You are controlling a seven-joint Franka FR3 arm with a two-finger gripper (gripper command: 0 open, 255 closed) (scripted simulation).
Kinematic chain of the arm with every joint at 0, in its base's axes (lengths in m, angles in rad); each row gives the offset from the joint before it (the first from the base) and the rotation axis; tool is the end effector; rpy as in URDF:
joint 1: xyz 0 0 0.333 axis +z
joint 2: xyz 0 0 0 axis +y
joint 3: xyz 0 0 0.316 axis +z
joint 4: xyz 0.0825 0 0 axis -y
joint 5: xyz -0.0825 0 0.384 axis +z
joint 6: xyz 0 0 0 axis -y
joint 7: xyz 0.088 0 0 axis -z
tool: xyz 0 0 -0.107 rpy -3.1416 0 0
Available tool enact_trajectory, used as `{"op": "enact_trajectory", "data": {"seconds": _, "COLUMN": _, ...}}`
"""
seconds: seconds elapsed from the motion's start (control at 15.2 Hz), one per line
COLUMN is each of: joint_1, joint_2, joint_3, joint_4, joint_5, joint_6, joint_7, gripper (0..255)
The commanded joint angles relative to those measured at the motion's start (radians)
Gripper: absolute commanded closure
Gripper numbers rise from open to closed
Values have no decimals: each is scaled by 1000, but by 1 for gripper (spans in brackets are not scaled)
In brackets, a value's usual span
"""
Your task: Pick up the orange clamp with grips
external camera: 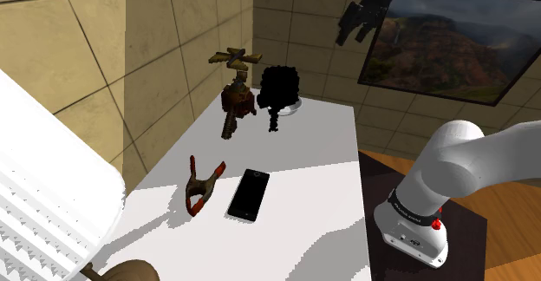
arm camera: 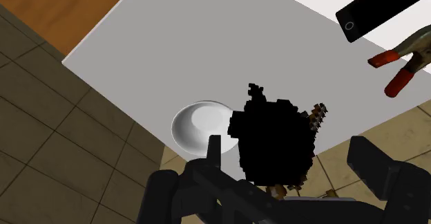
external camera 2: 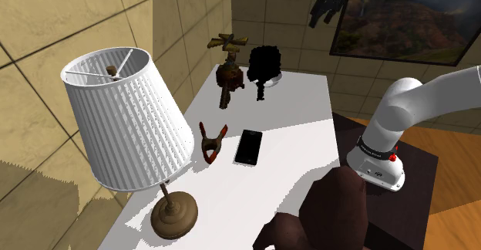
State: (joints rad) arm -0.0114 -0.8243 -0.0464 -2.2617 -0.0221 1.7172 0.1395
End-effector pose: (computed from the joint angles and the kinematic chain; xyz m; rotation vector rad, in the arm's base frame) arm 0.3071 -0.0265 0.6620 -3.0729 0.2882 -0.4323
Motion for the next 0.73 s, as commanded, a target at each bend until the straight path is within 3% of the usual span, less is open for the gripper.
{"op": "enact_trajectory", "data": {"seconds": 0.0, "joint_1": 0, "joint_2": 0, "joint_3": 0, "joint_4": 0, "joint_5": 0, "joint_6": 0, "joint_7": 0, "gripper": 0}}
{"op": "enact_trajectory", "data": {"seconds": 0.66, "joint_1": 36, "joint_2": 170, "joint_3": 169, "joint_4": -67, "joint_5": 71, "joint_6": 177, "joint_7": 196, "gripper": 0}}
